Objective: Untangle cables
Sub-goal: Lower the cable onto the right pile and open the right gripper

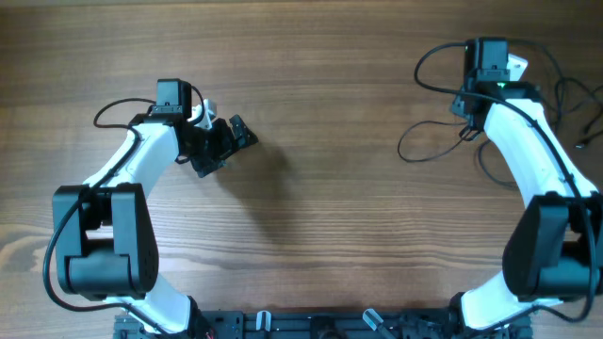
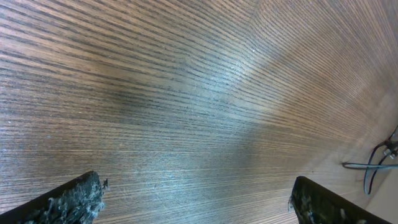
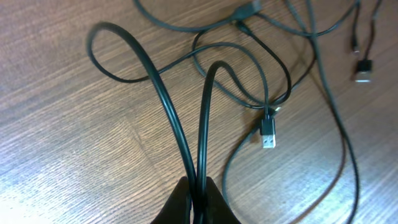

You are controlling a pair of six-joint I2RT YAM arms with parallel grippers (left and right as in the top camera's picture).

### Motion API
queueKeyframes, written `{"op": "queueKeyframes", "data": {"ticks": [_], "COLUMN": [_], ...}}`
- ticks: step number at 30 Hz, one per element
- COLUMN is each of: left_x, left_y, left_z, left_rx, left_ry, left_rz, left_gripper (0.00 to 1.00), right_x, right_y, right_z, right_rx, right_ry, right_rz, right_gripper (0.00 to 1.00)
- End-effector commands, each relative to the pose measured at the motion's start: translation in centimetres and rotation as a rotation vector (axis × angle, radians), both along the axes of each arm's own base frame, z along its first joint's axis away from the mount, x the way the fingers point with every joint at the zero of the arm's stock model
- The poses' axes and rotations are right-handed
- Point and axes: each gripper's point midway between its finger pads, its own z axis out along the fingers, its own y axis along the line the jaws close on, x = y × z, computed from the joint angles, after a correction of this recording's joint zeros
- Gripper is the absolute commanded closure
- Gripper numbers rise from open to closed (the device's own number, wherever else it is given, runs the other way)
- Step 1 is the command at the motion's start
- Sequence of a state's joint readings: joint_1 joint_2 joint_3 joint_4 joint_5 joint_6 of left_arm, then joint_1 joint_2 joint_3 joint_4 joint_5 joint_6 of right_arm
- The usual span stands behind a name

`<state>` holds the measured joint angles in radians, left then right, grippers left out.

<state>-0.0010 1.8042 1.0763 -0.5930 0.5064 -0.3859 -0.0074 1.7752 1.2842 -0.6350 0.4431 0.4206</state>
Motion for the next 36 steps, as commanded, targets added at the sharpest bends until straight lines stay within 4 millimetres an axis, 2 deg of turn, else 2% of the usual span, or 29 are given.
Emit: {"op": "queueKeyframes", "data": {"ticks": [1,5,10,14,17,18,19,22,23,24,27,36], "left_x": [0.5,0.5,0.5,0.5,0.5,0.5,0.5,0.5,0.5,0.5,0.5,0.5], "left_y": [-0.1,-0.1,-0.1,-0.1,-0.1,-0.1,-0.1,-0.1,-0.1,-0.1,-0.1,-0.1], "left_z": [0.8,0.8,0.8,0.8,0.8,0.8,0.8,0.8,0.8,0.8,0.8,0.8], "left_rx": [0.004,0.004,0.004,0.004,0.004,0.004,0.004,0.004,0.004,0.004,0.004,0.004], "left_ry": [-0.034,-0.034,-0.034,-0.034,-0.034,-0.034,-0.034,-0.034,-0.034,-0.034,-0.034,-0.034], "left_rz": [-0.009,-0.009,-0.009,-0.009,-0.009,-0.009,-0.009,-0.009,-0.009,-0.009,-0.009,-0.009], "left_gripper": [0.0,0.0,0.0,0.0,0.0,0.0,0.0,0.0,0.0,0.0,0.0,0.0], "right_x": [1.1,2.1,2.2,2.1,2.1,2.2,2.2,2.2,2.2,2.3,2.5,3.4], "right_y": [1.9,4.2,4.7,4.7,4.7,4.7,4.7,4.7,4.7,4.7,4.7,5.2], "right_z": [-2.8,-4.9,-7.3,-8.1,-8.1,-8.1,-8.1,-8.1,-8.0,-7.9,-6.9,0.0], "right_rx": [0.063,0.162,0.195,0.197,0.197,0.197,0.197,0.198,0.197,0.197,0.196,0.202], "right_ry": [0.06,0.078,0.11,0.129,0.126,0.124,0.124,0.124,0.121,0.121,0.118,-0.021], "right_rz": [0.145,0.263,0.272,0.27,0.269,0.27,0.269,0.269,0.269,0.269,0.27,0.294], "right_gripper": [0.92,0.92,0.91,0.74,0.46,0.32,0.25,0.18,0.07,0.02,0.0,0.0]}}
